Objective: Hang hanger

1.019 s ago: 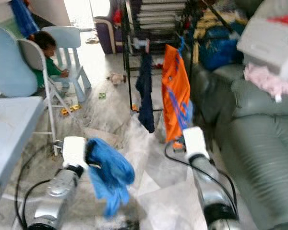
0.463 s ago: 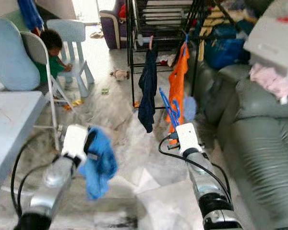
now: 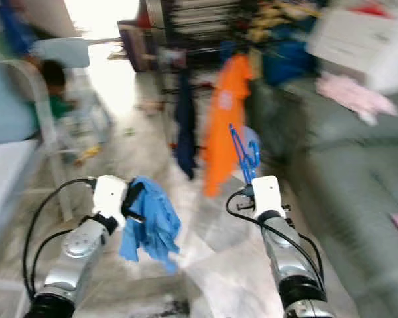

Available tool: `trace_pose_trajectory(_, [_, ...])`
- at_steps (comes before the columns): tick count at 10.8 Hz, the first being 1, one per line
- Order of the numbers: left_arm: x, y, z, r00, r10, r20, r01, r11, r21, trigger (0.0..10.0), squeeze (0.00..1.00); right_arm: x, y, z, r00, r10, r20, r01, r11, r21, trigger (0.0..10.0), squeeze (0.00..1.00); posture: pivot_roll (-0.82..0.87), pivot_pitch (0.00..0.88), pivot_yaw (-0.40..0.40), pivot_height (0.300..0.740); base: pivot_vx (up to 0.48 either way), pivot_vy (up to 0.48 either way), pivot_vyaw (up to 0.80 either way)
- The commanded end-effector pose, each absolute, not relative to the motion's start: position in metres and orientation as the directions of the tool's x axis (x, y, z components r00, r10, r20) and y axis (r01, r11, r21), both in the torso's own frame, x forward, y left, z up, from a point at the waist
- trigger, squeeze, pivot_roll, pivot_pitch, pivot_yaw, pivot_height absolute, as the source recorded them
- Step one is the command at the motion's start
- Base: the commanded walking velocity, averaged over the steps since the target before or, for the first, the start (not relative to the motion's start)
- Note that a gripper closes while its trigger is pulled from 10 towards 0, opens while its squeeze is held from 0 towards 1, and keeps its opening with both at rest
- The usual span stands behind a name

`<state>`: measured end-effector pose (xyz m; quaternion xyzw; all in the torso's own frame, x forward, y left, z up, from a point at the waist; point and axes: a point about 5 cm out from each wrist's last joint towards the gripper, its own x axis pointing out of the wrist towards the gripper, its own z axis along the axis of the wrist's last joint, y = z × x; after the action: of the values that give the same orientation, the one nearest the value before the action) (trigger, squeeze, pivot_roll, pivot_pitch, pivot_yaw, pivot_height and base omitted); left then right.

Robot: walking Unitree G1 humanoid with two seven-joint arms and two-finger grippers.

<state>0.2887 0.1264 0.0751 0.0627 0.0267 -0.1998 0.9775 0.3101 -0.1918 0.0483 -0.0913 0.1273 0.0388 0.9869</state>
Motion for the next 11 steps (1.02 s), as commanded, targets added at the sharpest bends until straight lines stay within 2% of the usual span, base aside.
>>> trace_pose_trajectory(1, [0.2869, 0.1284, 0.0778, 0.917, -0.395, -0.06, 0.399, 0.909, 0.117, 10.0, 0.0, 0.3108, -0.1915, 0.0521, 0.968, 0.062, -0.243, -0.103, 0.982, -0.161, 10.0, 0.0, -0.08, 0.0, 0.074, 0.74, 0.0, 0.0, -0.8])
trace_pose_trajectory(3, [0.2846, 0.1293, 0.076, 0.915, -0.398, -0.063, 0.403, 0.908, 0.11, 10.0, 0.0, 0.3106, -0.1917, 0.0524, 0.967, 0.065, -0.246, -0.108, 0.98, -0.166, 10.0, 0.0, -0.08, 0.0, 0.071, 0.74, 0.0, 0.0, -0.8])
trace_pose_trajectory(5, [0.2838, 0.1282, 0.0755, 0.914, -0.401, -0.063, 0.406, 0.908, 0.104, 10.0, 0.0, 0.3106, -0.1909, 0.0534, 0.967, 0.076, -0.242, -0.119, 0.978, -0.172, 10.0, 0.0, -0.08, 0.0, 0.068, 0.74, 0.0, 0.0, 0.0])
trace_pose_trajectory(9, [0.2816, 0.1232, 0.0735, 0.908, -0.415, -0.065, 0.42, 0.902, 0.098, 10.0, 0.0, 0.3097, -0.1902, 0.0527, 0.965, 0.083, -0.248, -0.129, 0.976, -0.173, 10.0, 0.0, -0.08, 0.0, 0.067, 0.74, 0.27, 0.298, 0.0])
trace_pose_trajectory(11, [0.2811, 0.1219, 0.0731, 0.907, -0.416, -0.065, 0.421, 0.902, 0.095, 10.0, 0.0, 0.3092, -0.1901, 0.0521, 0.964, 0.083, -0.253, -0.129, 0.977, -0.169, 10.0, 0.0, -0.08, 0.0, 0.067, 0.74, 0.264, 0.352, -0.8])
